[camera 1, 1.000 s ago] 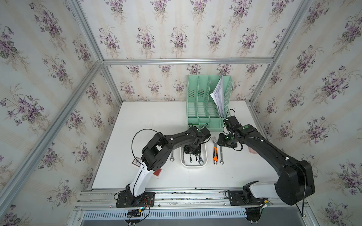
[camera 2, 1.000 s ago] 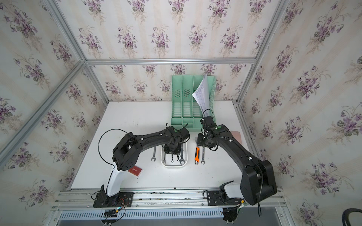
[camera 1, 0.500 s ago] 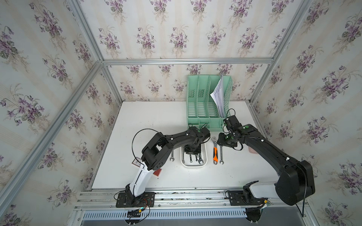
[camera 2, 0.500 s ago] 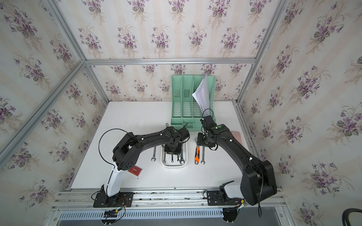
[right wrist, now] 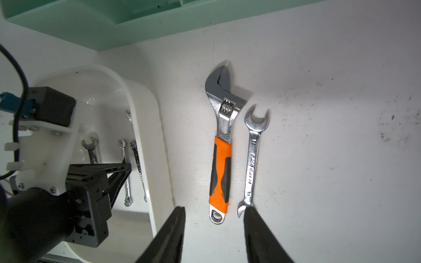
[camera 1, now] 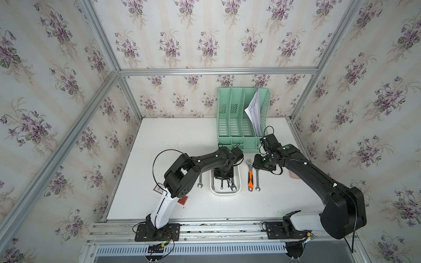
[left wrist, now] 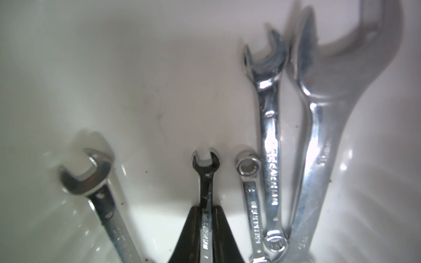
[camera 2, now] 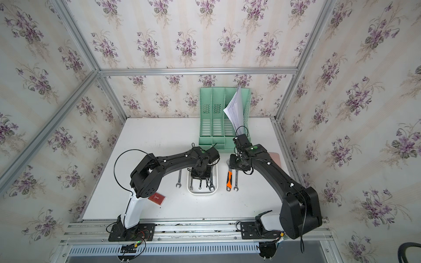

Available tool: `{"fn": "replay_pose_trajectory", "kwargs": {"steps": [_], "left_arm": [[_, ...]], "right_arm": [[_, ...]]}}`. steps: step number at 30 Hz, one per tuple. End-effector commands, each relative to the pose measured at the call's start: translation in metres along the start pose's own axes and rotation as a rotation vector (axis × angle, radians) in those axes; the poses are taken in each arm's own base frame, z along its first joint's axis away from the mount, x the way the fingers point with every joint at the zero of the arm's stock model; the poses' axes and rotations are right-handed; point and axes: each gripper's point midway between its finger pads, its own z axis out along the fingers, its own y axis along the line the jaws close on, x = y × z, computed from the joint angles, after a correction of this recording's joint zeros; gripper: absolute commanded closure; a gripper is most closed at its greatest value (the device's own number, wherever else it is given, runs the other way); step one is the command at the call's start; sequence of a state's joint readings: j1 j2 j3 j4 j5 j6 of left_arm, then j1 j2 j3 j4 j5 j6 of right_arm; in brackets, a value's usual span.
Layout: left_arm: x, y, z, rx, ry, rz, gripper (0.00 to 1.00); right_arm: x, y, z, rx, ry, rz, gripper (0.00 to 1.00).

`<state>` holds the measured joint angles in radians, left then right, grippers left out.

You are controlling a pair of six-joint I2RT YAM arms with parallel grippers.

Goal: Take out the wrench from the storage box
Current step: Pick up the wrench from the storage box, then place the wrench at the center of the board.

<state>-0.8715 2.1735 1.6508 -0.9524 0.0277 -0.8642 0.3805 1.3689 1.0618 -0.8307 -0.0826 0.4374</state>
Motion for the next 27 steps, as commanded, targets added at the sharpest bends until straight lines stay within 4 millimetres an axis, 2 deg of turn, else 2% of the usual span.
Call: {"fn": "replay_pose_trajectory", "kwargs": {"steps": [1,8,18,27], "left_arm": [[0.004,0.014,0.000,-0.058,0.012,0.015,0.90],[0.001,0.017,-0.009,-0.066,-0.011,0.021,0.92],[-0.010,0.026,-0.038,-0.069,-0.060,0.022,0.93],[-0.024,0.038,-0.080,-0.044,-0.127,0.010,0.93]], "right_arm": [[0.000,-0.002,0.000,0.010,-0.003,-0.013,0.52],[0.000,-0.002,-0.001,0.009,-0.005,-0.010,0.52],[0.001,-0.003,-0.002,0.011,-0.008,-0.010,0.52],[0.001,-0.003,-0.001,0.011,-0.006,-0.012,0.52]]}}
